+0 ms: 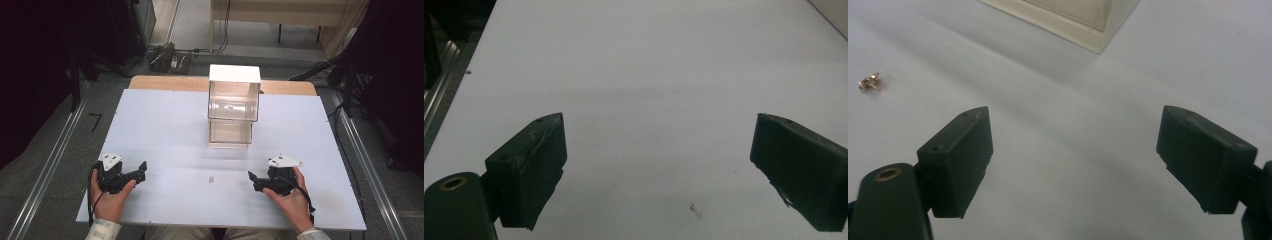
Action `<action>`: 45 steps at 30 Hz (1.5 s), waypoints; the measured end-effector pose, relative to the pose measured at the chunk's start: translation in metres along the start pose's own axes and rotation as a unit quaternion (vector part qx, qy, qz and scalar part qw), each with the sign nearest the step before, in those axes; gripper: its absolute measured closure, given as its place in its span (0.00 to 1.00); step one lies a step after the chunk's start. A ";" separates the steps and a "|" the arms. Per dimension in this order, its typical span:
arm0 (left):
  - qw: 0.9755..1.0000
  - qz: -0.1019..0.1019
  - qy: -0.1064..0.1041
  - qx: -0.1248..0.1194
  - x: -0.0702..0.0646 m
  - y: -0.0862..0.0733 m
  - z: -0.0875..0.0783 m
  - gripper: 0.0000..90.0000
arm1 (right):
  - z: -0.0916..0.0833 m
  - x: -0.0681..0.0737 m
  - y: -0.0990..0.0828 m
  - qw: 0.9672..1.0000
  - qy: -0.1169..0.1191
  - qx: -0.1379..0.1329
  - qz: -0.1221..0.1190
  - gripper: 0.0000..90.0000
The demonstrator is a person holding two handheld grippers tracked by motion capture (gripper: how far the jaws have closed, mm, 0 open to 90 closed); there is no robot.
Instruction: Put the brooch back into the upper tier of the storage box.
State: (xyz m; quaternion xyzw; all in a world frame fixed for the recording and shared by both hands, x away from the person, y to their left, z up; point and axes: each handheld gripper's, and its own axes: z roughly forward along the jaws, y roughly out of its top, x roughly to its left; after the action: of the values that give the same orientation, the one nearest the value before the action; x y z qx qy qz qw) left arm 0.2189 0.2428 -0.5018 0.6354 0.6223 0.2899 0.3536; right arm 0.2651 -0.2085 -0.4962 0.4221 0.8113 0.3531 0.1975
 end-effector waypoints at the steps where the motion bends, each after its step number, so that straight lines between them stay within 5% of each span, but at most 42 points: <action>1: 1.000 0.000 0.000 0.000 0.000 0.000 0.000 0.10 | 0.000 0.001 0.001 1.000 0.002 -0.001 0.000 0.15; 45: 1.000 -0.001 -0.001 -0.003 0.001 0.000 -0.001 0.10 | 0.027 0.052 0.018 0.998 0.056 -0.010 -0.039 0.18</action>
State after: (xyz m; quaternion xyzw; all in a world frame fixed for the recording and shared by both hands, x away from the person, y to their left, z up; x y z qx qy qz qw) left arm 0.2184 0.2435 -0.5011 0.6342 0.6213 0.2906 0.3567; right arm 0.2622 -0.1475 -0.5026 0.3681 0.8330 0.3765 0.1698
